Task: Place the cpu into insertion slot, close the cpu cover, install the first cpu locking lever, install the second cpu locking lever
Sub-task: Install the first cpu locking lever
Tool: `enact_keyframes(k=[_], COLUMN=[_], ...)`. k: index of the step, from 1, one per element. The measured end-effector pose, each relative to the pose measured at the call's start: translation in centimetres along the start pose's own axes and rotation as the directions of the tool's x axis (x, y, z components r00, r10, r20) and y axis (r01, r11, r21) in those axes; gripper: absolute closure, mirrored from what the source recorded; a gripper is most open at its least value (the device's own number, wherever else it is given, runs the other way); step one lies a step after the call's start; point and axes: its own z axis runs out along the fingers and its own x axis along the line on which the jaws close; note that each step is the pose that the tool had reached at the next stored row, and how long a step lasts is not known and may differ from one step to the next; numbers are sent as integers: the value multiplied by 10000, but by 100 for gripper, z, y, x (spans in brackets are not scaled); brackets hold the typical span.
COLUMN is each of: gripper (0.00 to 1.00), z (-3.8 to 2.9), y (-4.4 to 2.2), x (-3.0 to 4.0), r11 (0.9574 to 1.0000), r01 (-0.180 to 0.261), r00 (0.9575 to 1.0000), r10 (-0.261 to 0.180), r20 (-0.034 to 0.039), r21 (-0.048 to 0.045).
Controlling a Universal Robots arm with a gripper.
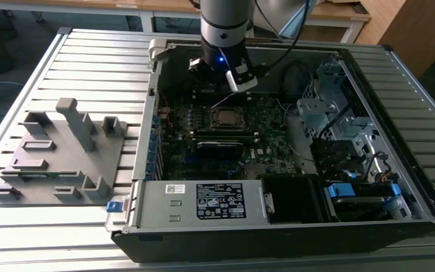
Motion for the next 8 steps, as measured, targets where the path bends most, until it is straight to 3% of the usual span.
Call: enact_keyframes(k=[5, 8], gripper=[89, 89], z=[23, 27], y=[4, 5], x=[2, 1], r11=[9991, 9990], r01=[-10, -13], r00=[9999, 9999], r10=[6, 8], r20=[105, 112], r21=[417, 454])
